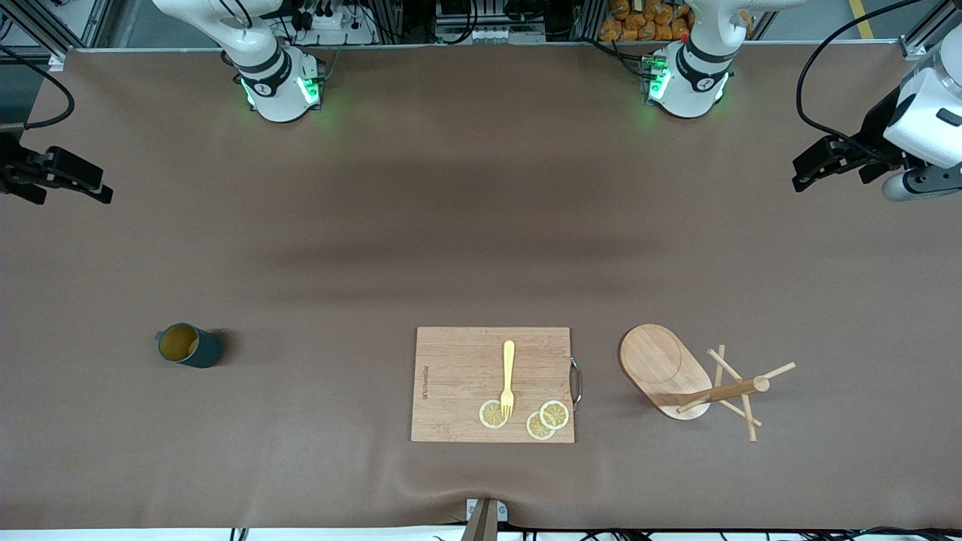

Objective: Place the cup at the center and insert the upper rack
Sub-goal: 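Grasp the teal mug by its rim with the right gripper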

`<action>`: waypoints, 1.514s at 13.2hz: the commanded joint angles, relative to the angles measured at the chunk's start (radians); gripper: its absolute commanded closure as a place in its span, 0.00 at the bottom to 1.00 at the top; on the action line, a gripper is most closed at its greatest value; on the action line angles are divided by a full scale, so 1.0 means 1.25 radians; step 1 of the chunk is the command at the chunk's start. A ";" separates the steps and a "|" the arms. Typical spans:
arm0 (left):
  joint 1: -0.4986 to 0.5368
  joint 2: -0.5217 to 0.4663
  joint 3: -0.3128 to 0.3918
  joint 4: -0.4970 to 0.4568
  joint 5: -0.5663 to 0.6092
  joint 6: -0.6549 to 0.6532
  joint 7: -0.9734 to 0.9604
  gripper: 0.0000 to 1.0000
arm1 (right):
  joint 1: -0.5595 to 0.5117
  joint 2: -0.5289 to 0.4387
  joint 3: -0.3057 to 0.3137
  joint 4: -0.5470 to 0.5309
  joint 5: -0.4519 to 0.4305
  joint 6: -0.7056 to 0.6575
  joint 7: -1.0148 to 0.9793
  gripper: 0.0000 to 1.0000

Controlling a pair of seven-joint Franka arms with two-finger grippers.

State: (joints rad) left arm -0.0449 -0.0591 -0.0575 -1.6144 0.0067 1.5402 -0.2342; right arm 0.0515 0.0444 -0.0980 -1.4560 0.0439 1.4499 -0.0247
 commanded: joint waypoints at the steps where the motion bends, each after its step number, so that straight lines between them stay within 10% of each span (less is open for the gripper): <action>1: 0.005 0.002 0.004 0.020 0.000 -0.004 0.016 0.00 | -0.006 0.033 0.004 0.006 -0.001 0.027 0.010 0.00; 20: 0.013 0.007 0.003 0.004 -0.009 0.001 0.016 0.00 | -0.046 0.387 0.004 -0.162 0.008 0.535 -0.121 0.00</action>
State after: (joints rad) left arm -0.0379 -0.0435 -0.0523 -1.6150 0.0067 1.5403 -0.2334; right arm 0.0087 0.5046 -0.1038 -1.6695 0.0437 2.1070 -0.1533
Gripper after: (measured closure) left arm 0.000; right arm 0.000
